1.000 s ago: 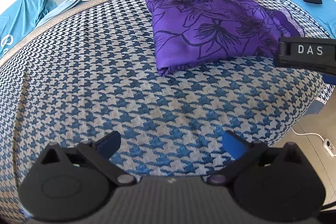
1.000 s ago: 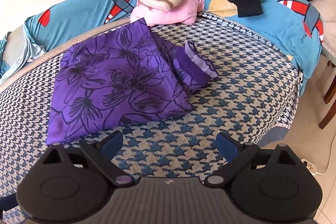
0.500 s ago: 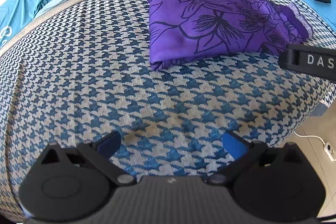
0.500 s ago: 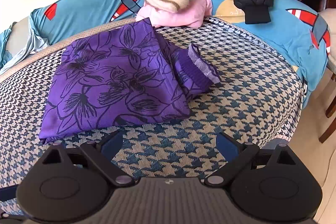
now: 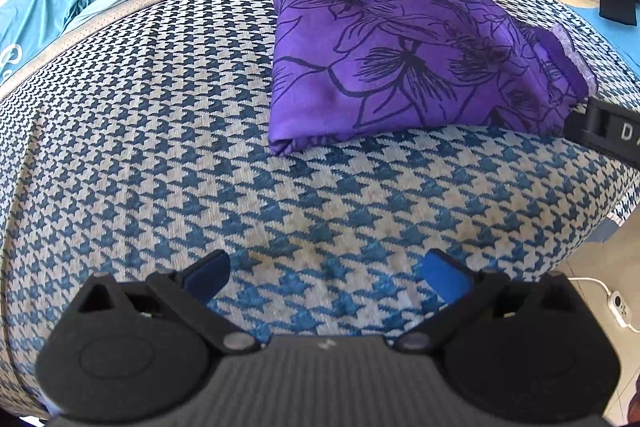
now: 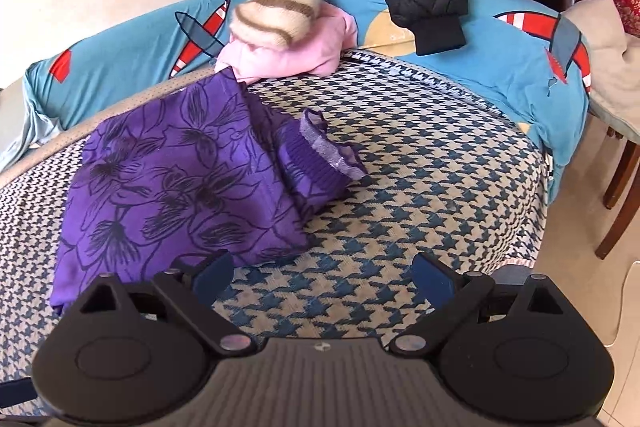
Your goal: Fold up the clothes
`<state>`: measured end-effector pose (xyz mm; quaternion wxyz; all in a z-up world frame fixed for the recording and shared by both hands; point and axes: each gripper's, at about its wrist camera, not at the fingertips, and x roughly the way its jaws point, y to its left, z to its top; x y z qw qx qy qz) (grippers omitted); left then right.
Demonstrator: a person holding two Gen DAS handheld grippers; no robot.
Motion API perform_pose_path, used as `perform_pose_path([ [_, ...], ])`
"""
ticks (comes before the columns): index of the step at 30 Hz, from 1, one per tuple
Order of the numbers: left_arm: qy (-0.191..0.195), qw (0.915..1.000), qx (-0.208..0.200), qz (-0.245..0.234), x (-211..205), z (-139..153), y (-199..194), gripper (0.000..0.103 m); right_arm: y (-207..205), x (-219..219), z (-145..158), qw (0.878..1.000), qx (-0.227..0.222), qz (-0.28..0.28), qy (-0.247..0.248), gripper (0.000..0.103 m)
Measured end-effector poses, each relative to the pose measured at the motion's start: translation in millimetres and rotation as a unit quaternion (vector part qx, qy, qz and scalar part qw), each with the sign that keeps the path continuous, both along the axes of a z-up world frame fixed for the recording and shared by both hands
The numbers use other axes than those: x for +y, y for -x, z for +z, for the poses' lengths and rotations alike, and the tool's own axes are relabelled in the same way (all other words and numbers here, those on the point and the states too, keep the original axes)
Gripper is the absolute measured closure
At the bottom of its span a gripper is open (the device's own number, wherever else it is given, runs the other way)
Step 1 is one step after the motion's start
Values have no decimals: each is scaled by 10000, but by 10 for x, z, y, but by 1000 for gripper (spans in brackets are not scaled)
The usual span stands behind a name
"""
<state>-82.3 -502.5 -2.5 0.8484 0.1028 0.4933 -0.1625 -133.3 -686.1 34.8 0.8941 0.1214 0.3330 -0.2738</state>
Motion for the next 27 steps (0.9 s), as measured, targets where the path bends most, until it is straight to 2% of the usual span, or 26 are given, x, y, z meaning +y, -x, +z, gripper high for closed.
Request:
perform_pose_path([
  [5, 47, 10000, -40, -2, -40, 33, -40, 0, -13, -7, -20, 9999, 74, -62, 37, 7],
  [27, 58, 9999, -75, -114, -82, 99, -109, 0, -23, -80, -23, 9993, -186, -178, -254, 7],
])
